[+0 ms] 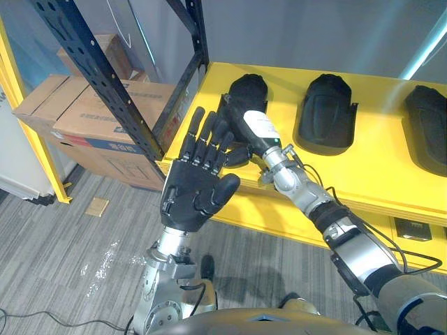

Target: Walk over and take three plastic housings, then place them on the shelf

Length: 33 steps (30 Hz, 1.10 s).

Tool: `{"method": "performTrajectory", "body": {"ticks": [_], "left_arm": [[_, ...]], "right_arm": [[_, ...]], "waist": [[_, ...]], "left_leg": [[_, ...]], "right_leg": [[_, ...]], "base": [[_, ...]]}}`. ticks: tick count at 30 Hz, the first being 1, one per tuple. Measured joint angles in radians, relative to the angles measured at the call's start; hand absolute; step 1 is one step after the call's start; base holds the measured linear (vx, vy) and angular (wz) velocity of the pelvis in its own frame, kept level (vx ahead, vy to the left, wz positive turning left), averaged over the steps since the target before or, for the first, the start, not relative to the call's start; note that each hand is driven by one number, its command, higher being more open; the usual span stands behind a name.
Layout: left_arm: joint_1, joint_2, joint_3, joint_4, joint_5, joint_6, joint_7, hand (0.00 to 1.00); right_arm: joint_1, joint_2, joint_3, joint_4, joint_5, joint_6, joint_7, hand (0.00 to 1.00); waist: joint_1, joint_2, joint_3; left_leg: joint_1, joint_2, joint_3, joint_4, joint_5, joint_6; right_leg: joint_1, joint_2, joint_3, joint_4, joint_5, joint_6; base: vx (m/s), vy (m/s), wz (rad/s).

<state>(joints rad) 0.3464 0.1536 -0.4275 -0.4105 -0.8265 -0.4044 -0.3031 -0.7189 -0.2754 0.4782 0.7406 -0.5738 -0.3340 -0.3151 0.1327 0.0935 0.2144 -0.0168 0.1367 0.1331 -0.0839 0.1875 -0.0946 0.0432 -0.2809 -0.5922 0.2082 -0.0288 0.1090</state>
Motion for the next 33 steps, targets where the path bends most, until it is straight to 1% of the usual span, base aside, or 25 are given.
{"method": "performTrajectory", "body": {"ticks": [6, 11, 13, 16, 17, 19, 21, 22, 25, 26, 29, 31, 33], "left_arm": [[0.0, 0.0, -0.007, 0.003, 0.0, 0.001, 0.005, 1.0], [0.0, 0.0, -0.009, 0.028, 0.0, 0.001, 0.009, 1.0], [0.003, 0.001, -0.01, 0.028, -0.001, 0.001, 0.011, 1.0], [0.003, 0.002, -0.028, 0.028, -0.001, 0.001, 0.015, 1.0], [0.003, 0.002, -0.032, 0.028, -0.001, 0.0, 0.015, 1.0], [0.003, 0.001, -0.041, 0.028, -0.001, -0.008, 0.016, 1.0], [-0.004, 0.002, -0.047, 0.028, 0.0, -0.01, 0.023, 1.0], [-0.008, 0.001, -0.054, 0.028, 0.002, -0.009, 0.035, 1.0], [-0.026, 0.001, -0.082, 0.028, 0.007, -0.005, 0.067, 1.0], [-0.032, 0.001, -0.091, 0.028, 0.01, -0.003, 0.084, 1.0], [-0.031, 0.001, -0.094, 0.029, 0.011, 0.005, 0.112, 1.0], [-0.031, 0.001, -0.095, 0.03, 0.011, 0.015, 0.127, 1.0], [-0.031, 0.0, -0.101, 0.05, 0.011, 0.017, 0.131, 1.0]], "right_arm": [[-0.003, 0.0, 0.0, 0.0, -0.003, -0.022, -0.005, 1.0], [-0.003, 0.0, -0.017, -0.02, 0.002, -0.076, -0.043, 1.0], [-0.002, 0.0, -0.026, -0.067, 0.027, -0.08, -0.044, 1.0], [0.022, 0.004, -0.049, -0.226, 0.11, -0.099, -0.04, 1.0], [0.03, 0.005, -0.053, -0.255, 0.121, -0.1, -0.038, 1.0], [0.056, 0.008, -0.061, -0.317, 0.199, -0.102, -0.007, 1.0], [0.072, 0.014, -0.064, -0.336, 0.271, -0.085, 0.032, 1.0], [0.078, 0.016, -0.064, -0.344, 0.32, -0.061, 0.06, 1.0], [0.078, 0.021, -0.064, -0.344, 0.458, 0.019, 0.119, 1.0], [0.078, 0.033, -0.069, -0.344, 0.557, 0.07, 0.153, 1.0], [0.068, 0.06, -0.093, -0.326, 0.68, 0.139, 0.199, 1.0], [0.044, 0.08, -0.116, -0.274, 0.717, 0.165, 0.216, 1.0], [0.004, 0.097, -0.144, -0.194, 0.749, 0.204, 0.224, 1.0]], "waist": [[-0.001, 0.003, -0.001], [-0.005, 0.006, -0.002], [-0.01, 0.006, -0.002], [-0.028, 0.006, -0.003], [-0.028, 0.007, -0.003], [-0.027, 0.008, -0.008], [-0.033, 0.014, -0.019], [-0.037, 0.019, -0.023], [-0.041, 0.024, -0.026], [-0.041, 0.024, -0.026], [-0.038, 0.027, -0.031], [-0.031, 0.029, -0.038], [-0.023, 0.032, -0.051]], "left_leg": [[-0.002, -0.001, 0.003, 0.0, 0.0, 0.0], [0.005, -0.002, 0.012, 0.0, 0.0, 0.001], [0.007, -0.002, 0.019, 0.0, -0.001, 0.0], [0.011, -0.002, 0.027, 0.0, -0.003, 0.002], [0.015, -0.002, 0.031, 0.0, -0.004, 0.002], [0.031, -0.002, 0.052, 0.0, -0.009, 0.0], [0.032, -0.002, 0.054, 0.0, -0.01, 0.001], [0.033, -0.002, 0.057, 0.0, -0.011, 0.001], [0.036, -0.001, 0.058, 0.0, -0.011, 0.001], [0.042, -0.001, 0.059, 0.0, -0.011, 0.001], [0.044, -0.001, 0.057, 0.0, -0.011, 0.001], [0.044, -0.002, 0.055, 0.0, -0.01, 0.001], [0.043, -0.003, 0.05, 0.0, -0.01, 0.002]], "right_leg": [[-0.009, -0.005, 0.004, 0.014, -0.001, 0.0], [-0.01, -0.008, 0.014, 0.018, -0.001, 0.002], [-0.011, -0.008, 0.02, 0.017, 0.0, 0.003], [-0.013, -0.008, 0.028, 0.015, 0.002, 0.006], [-0.013, -0.008, 0.032, 0.015, 0.003, 0.007], [-0.01, -0.008, 0.049, 0.013, 0.003, 0.007], [-0.007, -0.006, 0.051, 0.003, 0.008, 0.01], [-0.005, -0.004, 0.052, -0.003, 0.011, 0.011], [-0.003, -0.003, 0.054, -0.005, 0.013, 0.012], [0.003, -0.002, 0.054, -0.007, 0.014, 0.012], [0.009, 0.0, 0.051, -0.013, 0.016, 0.014], [0.012, 0.0, 0.05, -0.017, 0.017, 0.015], [0.016, 0.0, 0.046, -0.017, 0.017, 0.015]], "base": [[-0.03, -0.014, 0.0], [-0.02, -0.018, -0.04], [-0.03, -0.018, -0.07], [-0.02, -0.021, -0.07], [-0.01, -0.02, -0.17], [-0.01, -0.023, -0.21], [-0.01, -0.021, -0.08], [-0.02, -0.018, -0.05], [-0.01, -0.006, -0.02], [0.0, 0.0, 0.0], [0.0, -0.009, 0.01], [0.0, -0.007, 0.02], [-0.01, -0.02, 0.08]]}}
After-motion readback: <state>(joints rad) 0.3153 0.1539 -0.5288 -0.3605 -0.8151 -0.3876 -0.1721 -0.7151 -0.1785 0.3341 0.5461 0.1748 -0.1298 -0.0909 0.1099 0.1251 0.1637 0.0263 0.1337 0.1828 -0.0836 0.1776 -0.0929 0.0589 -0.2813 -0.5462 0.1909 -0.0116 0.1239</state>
